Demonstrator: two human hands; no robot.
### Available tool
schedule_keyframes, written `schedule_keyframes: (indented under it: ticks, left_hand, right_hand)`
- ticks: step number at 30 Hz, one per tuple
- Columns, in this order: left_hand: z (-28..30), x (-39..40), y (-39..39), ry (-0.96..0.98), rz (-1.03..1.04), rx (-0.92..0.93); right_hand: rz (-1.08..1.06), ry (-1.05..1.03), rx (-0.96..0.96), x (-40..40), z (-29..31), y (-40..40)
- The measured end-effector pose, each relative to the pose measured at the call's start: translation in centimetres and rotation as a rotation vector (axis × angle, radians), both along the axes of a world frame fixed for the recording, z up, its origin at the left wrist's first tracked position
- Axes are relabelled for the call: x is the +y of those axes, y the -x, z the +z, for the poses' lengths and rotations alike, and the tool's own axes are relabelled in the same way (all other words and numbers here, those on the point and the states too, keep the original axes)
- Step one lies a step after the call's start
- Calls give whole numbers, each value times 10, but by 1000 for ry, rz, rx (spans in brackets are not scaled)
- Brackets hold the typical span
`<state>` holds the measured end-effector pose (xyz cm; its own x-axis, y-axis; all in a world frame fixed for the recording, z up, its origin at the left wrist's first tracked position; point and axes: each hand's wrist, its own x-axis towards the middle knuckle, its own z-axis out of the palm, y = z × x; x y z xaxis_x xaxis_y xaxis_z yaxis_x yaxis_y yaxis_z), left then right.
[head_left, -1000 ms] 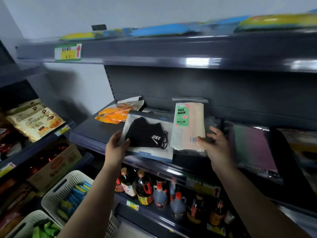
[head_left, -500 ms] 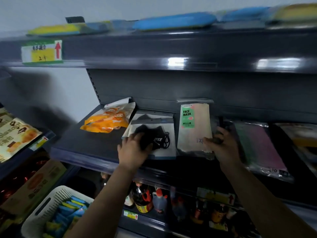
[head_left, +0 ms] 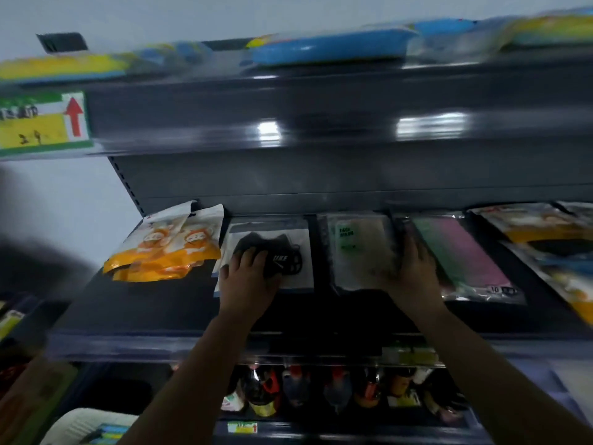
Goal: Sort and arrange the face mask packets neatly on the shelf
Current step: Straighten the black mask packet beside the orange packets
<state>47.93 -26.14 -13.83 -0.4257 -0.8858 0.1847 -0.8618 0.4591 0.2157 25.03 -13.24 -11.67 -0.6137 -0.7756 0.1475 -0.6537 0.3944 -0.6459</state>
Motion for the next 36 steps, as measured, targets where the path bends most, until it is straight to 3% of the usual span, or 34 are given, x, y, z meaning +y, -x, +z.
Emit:
schedule_keyframes:
  ticks: [2,4,5,7,9,15,20,25,30,33,36]
  left_hand:
    - [6,-8,-16,208,14,101]
    - [11,-29,-49,345,229,193]
    - [13,-42,-68,292,367,242]
    - [16,-66,-106,-6,596,260]
    - [9,-81,-126,-208,657,233]
    - [-5,-93,-126,-159,503,101]
    - [-3,-99,-128,-101,327,138]
    - [-3,-105,-136,-65,263,293]
    - [2,-106,-145,-34,249,202]
    - [7,-104,-147,-10,219,294]
    - [12,-101,-136,51,142,268]
  right_hand:
    - [68,-90,227,-2,1,-12]
    - [118,-164,303,-5,4,-25]
    - [129,-186,308,-4,6,-29]
    - [130,-172,287,-8,8,-39]
    - [134,-186,286,-14,8,-46]
    - [177,-402,402,-34,-4,-53]
    - [162,-368,452,-52,5,-67]
    - [468,-249,370,-91,12,-119]
    - [692,-198,436,-138,12,-177]
    - [753,-238,450,-163,-1,-195]
    - [748,-307,485,-176,-12,-212]
